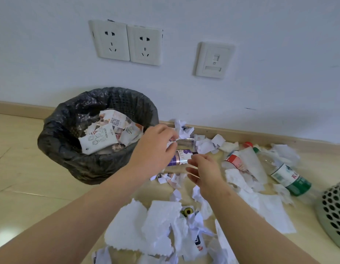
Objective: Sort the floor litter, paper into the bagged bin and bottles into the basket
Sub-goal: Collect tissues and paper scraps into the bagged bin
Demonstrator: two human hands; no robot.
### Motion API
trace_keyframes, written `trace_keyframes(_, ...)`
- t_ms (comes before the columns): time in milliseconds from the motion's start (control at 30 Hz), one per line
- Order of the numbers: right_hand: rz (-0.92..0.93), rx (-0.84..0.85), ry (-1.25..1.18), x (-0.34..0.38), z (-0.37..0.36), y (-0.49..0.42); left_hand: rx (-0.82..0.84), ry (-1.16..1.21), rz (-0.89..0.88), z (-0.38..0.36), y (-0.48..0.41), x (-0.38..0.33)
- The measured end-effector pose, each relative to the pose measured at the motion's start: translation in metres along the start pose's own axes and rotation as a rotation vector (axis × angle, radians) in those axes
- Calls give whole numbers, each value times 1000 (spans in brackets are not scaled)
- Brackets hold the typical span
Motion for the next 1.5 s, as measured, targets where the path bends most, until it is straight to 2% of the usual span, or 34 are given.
trace_keyframes(167, 2, -78, 125, -29, 41, -10, 182, -17, -30, -61, 14, 0)
trace_keyframes(300, 2, -106, 306, -54, 67, -16, 434, -29, 182, -112, 35, 34)
trace_keyframes(433, 58, -79, 512, -67, 88, -18, 728, -213, 251, -147, 65, 58)
trace_keyframes(567, 192, -18, 886, -78, 99, -14, 1136, -460, 251, -166, 111, 78)
trace_keyframes(700, 337, 110, 1289, -95, 94, -6, 1252, -588, 232, -174, 138, 93)
trace_keyframes(833, 439, 211, 1505, -107, 87, 5, 1178, -597, 154, -181, 142, 93)
trace_keyframes(1000, 502, 248, 1534, -113, 81, 10, 1029, -510, 84, -184, 127, 85)
trace_keyframes(1100, 513, 223, 1509, -111, 80, 9, 893, -415, 109, -182, 118, 82)
trace_keyframes(1200, 517, 182, 1496, -108, 81, 7, 737, -233, 230, -174, 106, 82)
trace_keyframes(1367, 542, 128, 1436, -102, 76, 8, 387, 193, 541, -149, 84, 87)
trace_keyframes(1500, 537, 124, 1309, -96, 59, 11, 180, 470, 788, -136, 87, 101)
Point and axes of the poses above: each hand's wrist, its own y-axis away from the middle knuckle, its own z-axis out of the back of the hand, x = y × z, the point moved 9 cm from there along -y, towards the middle knuckle, and after that the axes turned 15 degrees about y, right-handed, at the moved point
